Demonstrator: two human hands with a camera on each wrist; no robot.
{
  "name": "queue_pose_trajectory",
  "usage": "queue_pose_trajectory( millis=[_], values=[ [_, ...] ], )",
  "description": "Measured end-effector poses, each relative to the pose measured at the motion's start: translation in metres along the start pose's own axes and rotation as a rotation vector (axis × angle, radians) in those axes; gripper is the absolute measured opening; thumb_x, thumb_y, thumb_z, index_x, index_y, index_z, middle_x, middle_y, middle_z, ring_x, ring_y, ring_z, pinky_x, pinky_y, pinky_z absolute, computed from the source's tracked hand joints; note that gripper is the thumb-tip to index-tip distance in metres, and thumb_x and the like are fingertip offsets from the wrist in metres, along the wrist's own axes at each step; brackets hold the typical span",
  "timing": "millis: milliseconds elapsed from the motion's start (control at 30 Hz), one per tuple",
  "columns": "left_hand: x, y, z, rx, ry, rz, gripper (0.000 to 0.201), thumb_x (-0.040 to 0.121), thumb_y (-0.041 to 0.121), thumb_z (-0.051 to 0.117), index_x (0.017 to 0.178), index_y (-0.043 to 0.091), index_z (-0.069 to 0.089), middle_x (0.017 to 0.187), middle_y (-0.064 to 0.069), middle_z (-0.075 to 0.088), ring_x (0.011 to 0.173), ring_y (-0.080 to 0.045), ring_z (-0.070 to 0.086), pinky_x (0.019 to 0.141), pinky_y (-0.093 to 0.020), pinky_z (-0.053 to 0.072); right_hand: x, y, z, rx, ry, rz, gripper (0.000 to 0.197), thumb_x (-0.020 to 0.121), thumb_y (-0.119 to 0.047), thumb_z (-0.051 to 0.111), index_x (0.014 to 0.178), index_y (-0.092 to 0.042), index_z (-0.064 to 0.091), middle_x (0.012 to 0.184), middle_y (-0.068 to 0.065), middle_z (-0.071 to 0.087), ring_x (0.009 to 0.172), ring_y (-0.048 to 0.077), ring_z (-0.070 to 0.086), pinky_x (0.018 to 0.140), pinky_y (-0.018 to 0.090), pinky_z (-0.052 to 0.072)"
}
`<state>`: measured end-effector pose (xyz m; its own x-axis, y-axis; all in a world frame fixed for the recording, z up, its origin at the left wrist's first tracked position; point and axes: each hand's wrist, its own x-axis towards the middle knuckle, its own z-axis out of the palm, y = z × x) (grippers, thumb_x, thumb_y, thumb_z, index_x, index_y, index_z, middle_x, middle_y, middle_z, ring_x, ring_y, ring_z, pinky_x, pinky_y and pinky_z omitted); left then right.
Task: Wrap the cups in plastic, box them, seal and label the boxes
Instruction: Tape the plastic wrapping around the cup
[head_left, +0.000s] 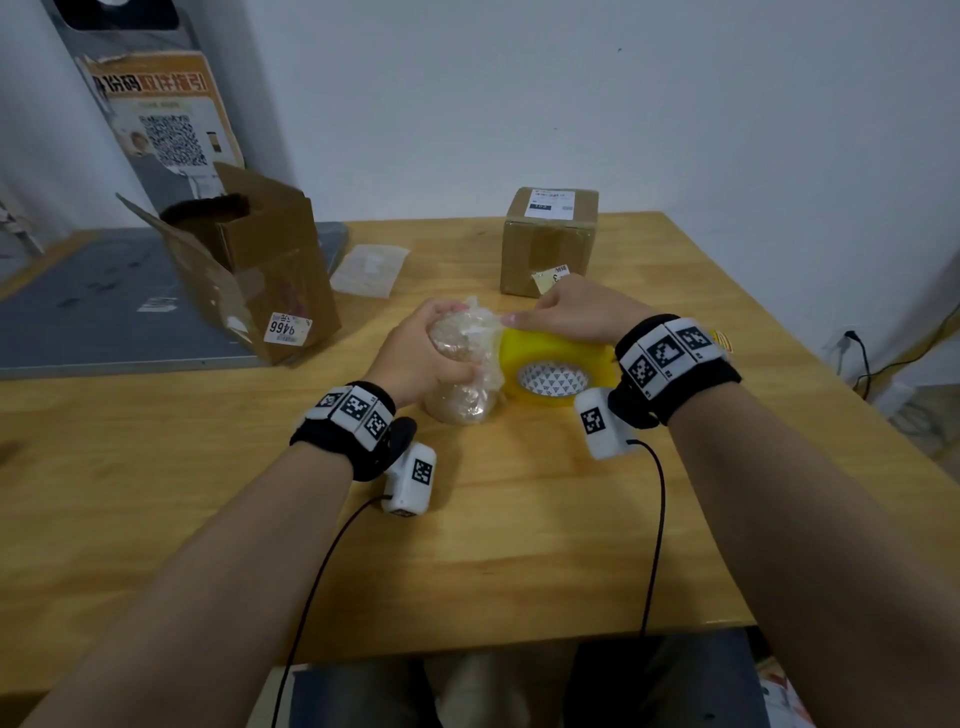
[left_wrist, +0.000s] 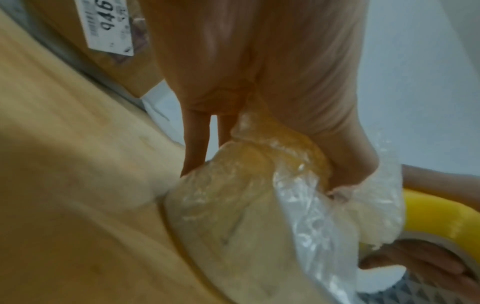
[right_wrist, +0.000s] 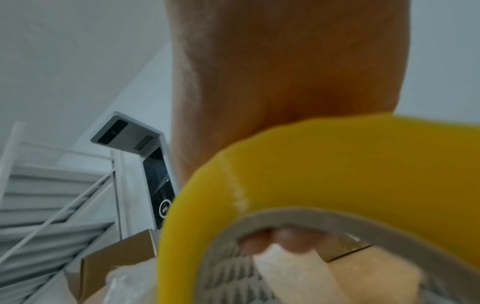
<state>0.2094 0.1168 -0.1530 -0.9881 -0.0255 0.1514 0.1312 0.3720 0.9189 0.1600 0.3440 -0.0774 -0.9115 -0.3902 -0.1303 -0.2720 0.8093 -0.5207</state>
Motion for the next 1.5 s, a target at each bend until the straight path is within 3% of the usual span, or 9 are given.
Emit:
queue_pose_trajectory(
  millis=[133,233,367,633,900,1133,1267,1400,1500],
  values=[
    [0.003,0.005,-0.013,-0.192,0.172,-0.082,0.057,0.076,-0.001,0.083,0.118,0.031,0.062,0.107,0.001,0.068,0.092,-0.021,0.069,0.076,-0.033,0.059,-0.013,0.002,-0.010,0.279,0.091,-0.077,0.064,0.087,-0.069,0.066,0.098,-0.007,0.078,0.088,0.009,0.075,0.077,0.027,0.069,0.079,0.042,0.052],
    [0.000,0.007,-0.048,-0.566,0.355,-0.209,0.065,0.076,0.027,0.088,0.134,0.020,0.060,0.118,-0.005,0.072,0.109,-0.035,0.071,0.076,-0.049,0.061,-0.021,0.010,-0.016,0.349,0.141,-0.109,0.048,0.091,-0.059,0.068,0.098,-0.013,0.080,0.098,0.007,0.077,0.091,0.026,0.072,0.088,0.044,0.055],
    [-0.011,0.017,-0.096,-0.847,0.387,-0.202,0.095,0.057,0.057,0.090,0.138,0.023,0.056,0.118,-0.005,0.076,0.114,-0.028,0.070,0.085,-0.051,0.061,-0.026,0.031,-0.017,0.245,0.184,-0.057,0.043,0.090,-0.053,0.071,0.091,-0.011,0.079,0.107,0.013,0.076,0.100,0.028,0.070,0.093,0.040,0.053],
    [-0.006,0.020,-0.058,-0.521,0.369,-0.205,0.057,0.081,0.021,0.082,0.134,0.025,0.060,0.130,-0.002,0.068,0.103,-0.033,0.073,0.065,-0.052,0.061,-0.013,-0.001,-0.009,0.485,0.260,-0.078,0.023,0.096,-0.039,0.071,0.087,-0.019,0.080,0.075,-0.033,0.070,0.083,-0.013,0.063,0.071,0.018,0.044],
    [-0.001,0.012,-0.043,-0.113,0.222,-0.045,0.066,0.075,0.000,0.085,0.128,0.027,0.054,0.112,0.006,0.060,0.095,-0.011,0.061,0.070,-0.022,0.053,-0.009,0.005,-0.008,0.565,0.394,-0.124,0.030,0.096,-0.039,0.068,0.083,-0.014,0.079,0.084,-0.018,0.072,0.088,0.006,0.065,0.078,0.028,0.046],
    [0.003,0.001,-0.017,0.036,-0.012,-0.018,0.071,0.071,0.005,0.090,0.125,0.037,0.056,0.123,0.008,0.063,0.100,-0.010,0.067,0.085,-0.026,0.055,-0.004,0.007,-0.016,0.578,0.649,-0.040,0.032,0.095,-0.039,0.067,0.088,-0.010,0.076,0.085,-0.013,0.068,0.086,-0.003,0.060,0.068,0.022,0.041],
    [0.012,-0.007,-0.021,0.011,-0.080,-0.033,0.075,0.074,-0.001,0.086,0.130,0.034,0.052,0.117,0.006,0.064,0.092,-0.002,0.067,0.073,-0.015,0.054,0.000,0.011,-0.017,0.623,0.709,-0.043,0.028,0.095,-0.036,0.066,0.086,-0.012,0.076,0.086,-0.017,0.070,0.083,-0.005,0.060,0.066,0.019,0.040],
    [0.026,-0.012,-0.021,0.010,-0.101,-0.041,0.080,0.074,0.007,0.089,0.135,0.035,0.046,0.129,0.000,0.060,0.104,-0.010,0.068,0.084,-0.023,0.057,0.008,0.012,-0.011,0.723,0.726,-0.067,0.032,0.096,-0.033,0.067,0.089,-0.003,0.075,0.085,-0.002,0.073,0.076,-0.008,0.060,0.074,0.023,0.046],
    [0.044,-0.014,-0.020,0.001,-0.065,-0.048,0.083,0.067,0.024,0.093,0.130,0.047,0.044,0.139,-0.003,0.055,0.112,-0.019,0.066,0.093,-0.038,0.058,0.019,0.012,-0.005,0.764,0.659,-0.061,0.025,0.096,-0.032,0.068,0.089,-0.010,0.079,0.086,-0.021,0.072,0.084,-0.013,0.062,0.082,0.024,0.049]
  ],
)
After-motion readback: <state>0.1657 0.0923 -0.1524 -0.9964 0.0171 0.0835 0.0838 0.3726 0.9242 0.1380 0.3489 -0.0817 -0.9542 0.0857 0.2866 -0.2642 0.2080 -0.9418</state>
